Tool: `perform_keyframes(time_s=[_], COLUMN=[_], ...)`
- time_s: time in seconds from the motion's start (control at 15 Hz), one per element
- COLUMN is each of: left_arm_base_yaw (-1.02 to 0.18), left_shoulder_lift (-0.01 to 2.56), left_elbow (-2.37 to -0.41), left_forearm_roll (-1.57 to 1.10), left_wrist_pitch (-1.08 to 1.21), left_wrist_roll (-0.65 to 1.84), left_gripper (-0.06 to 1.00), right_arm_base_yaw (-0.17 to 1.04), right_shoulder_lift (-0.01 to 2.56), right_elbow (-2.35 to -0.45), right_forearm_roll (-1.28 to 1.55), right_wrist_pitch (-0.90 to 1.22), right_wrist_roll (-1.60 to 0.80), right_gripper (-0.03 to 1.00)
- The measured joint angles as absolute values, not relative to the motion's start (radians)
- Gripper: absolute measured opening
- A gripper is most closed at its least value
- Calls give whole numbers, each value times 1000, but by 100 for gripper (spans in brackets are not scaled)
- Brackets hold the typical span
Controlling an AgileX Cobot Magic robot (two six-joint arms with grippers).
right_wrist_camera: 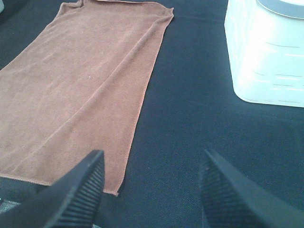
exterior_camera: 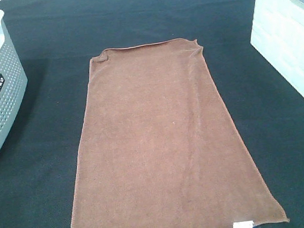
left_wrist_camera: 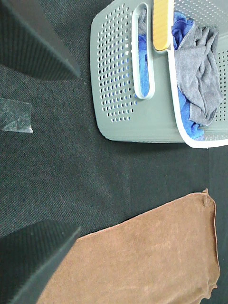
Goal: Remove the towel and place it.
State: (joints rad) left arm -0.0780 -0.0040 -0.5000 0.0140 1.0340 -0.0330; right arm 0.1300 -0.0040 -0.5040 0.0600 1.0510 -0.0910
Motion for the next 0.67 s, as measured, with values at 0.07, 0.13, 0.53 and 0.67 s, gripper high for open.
perform_keyframes(time_s=[0.07,0.13,0.53,0.67], left_arm_base_yaw=[-78,-78,-78,-78], left_shoulder_lift=[-4,-4,-4,-4], left_elbow=[-500,-500,-500,-500], left_forearm_roll=[14,14,14,14], left_wrist_pitch=[1034,1034,1034,1034], left_wrist_roll=[-33,-33,-33,-33], left_gripper=[76,76,76,76], right_arm_base_yaw=[130,130,130,130], right_shoulder_lift=[-4,-4,-4,-4], right_elbow=[-504,-504,-504,-504], right_forearm_roll=[60,60,60,60], right_wrist_pitch=[1051,1051,1051,1051], right_wrist_roll=[-91,-91,-91,-91], right_gripper=[57,57,57,57])
